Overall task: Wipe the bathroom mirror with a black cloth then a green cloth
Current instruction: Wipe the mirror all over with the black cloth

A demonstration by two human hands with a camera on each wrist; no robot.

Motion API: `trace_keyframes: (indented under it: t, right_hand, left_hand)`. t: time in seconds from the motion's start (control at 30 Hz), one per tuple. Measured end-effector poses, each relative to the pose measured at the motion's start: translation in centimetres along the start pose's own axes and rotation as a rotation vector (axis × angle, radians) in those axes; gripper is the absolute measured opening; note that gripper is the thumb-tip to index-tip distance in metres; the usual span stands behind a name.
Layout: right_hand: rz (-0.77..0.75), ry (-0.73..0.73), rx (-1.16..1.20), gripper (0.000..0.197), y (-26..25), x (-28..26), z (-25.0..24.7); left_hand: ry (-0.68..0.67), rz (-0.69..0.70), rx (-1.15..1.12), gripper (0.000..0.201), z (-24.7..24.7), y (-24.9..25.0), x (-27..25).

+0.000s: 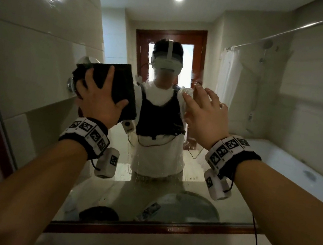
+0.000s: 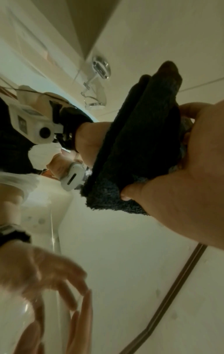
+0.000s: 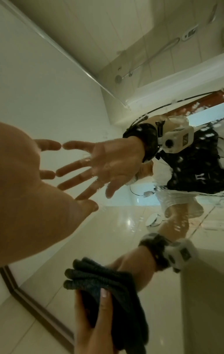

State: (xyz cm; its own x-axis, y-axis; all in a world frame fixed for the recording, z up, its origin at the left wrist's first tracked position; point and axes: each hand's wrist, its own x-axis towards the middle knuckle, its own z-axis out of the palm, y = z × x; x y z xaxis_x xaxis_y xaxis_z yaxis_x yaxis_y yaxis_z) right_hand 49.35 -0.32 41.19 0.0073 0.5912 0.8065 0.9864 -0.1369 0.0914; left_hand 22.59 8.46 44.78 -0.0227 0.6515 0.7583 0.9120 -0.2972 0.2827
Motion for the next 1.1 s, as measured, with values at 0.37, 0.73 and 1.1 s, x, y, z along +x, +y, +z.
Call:
trace_keyframes:
  t: [0.37, 0.73, 1.1]
  right_hand:
    - [0.283, -0.065, -0.009, 0.092, 6.8, -0.6, -1.4]
    - [0.196, -0.043, 0.056, 0.085, 8.7, -1.5, -1.0]
    - [0.1, 0.141, 0.548, 0.052, 4.2, -2.8, -0.1]
  left_hand:
    - [0.104, 0.18, -0.085, 0.078, 2.0, 10.2, -0.7]
    - [0.095, 0.6, -0.005, 0.088, 7.2, 18.9, -6.3]
    - [0.016, 0.71, -0.218, 0.074, 5.9, 16.8, -4.8]
